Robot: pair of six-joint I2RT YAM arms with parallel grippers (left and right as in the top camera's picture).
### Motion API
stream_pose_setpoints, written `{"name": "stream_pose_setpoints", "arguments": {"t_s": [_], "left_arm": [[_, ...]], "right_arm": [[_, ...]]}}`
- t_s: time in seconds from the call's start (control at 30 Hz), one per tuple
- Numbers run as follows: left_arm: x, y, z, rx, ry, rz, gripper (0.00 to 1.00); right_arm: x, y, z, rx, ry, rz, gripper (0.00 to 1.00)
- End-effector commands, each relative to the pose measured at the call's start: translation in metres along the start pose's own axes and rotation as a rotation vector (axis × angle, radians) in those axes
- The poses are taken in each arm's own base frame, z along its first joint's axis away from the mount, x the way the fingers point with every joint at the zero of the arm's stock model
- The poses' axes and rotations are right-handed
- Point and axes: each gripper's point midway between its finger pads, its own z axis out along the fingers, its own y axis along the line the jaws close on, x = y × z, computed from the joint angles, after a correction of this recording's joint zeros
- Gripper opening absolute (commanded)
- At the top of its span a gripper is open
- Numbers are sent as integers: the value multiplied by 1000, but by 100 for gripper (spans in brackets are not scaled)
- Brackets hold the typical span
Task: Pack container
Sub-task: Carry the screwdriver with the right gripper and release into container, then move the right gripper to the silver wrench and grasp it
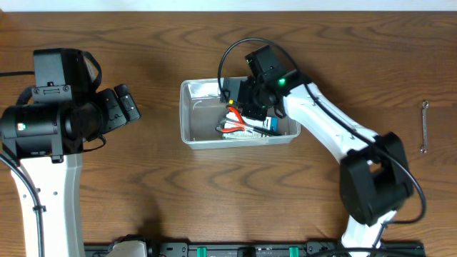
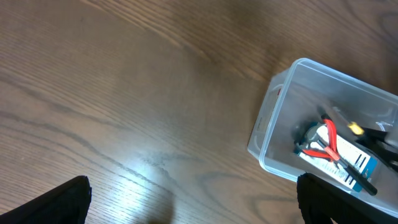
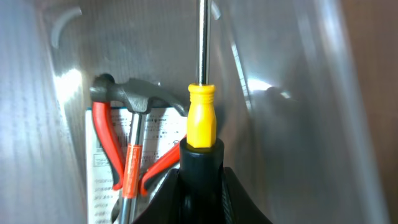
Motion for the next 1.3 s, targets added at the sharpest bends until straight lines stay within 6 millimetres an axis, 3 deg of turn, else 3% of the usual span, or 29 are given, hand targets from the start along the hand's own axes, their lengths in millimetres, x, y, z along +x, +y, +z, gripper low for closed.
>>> {"name": "stream_pose_setpoints", "arguments": {"t_s": [0.0,0.13,0.17,0.2,0.23,0.27,0.37,0.43,0.57,0.7,0.77,0.87,0.9,0.97,1.0,1.13,1.27], "left_arm": [[2,2,2,-14,7,19,98],[3,3,2,-16,14,19,98],[4,3,2,-17,16,19,98],[4,3,2,-17,17,19,98],[4,3,2,-17,18,19,98],[4,3,2,-17,17,19,98],[4,3,2,-17,17,19,98],[4,3,2,-17,17,19,98],[5,3,2,-18,21,19,98],[6,4,2,-20,24,20,98],[6,4,2,-20,24,20,98],[6,4,2,-20,24,20,98],[6,4,2,-20,24,20,98],[6,4,2,-20,24,20,98],[6,3,2,-19,23,20,98],[6,4,2,-20,24,20,98],[6,4,2,-20,24,19,98]], "right_arm": [[12,1,15,-37,7,9,1],[23,-3,23,-46,25,50,1],[24,-4,23,-43,25,57,6],[25,-6,23,-39,24,67,23],[26,-8,22,-35,22,79,32],[26,-9,21,-31,21,92,32],[26,-10,16,-26,23,139,51],[24,-12,8,-10,26,167,85],[18,-21,-35,76,42,227,89],[32,-60,-118,356,88,435,93],[55,-86,-177,552,97,575,99],[100,-110,-255,770,73,814,99],[119,-114,-279,823,57,902,97],[162,-119,-315,915,38,1065,83],[191,-120,-332,966,43,1162,79],[265,-121,-350,975,50,1351,77],[333,-122,-334,942,124,1496,78]]}}
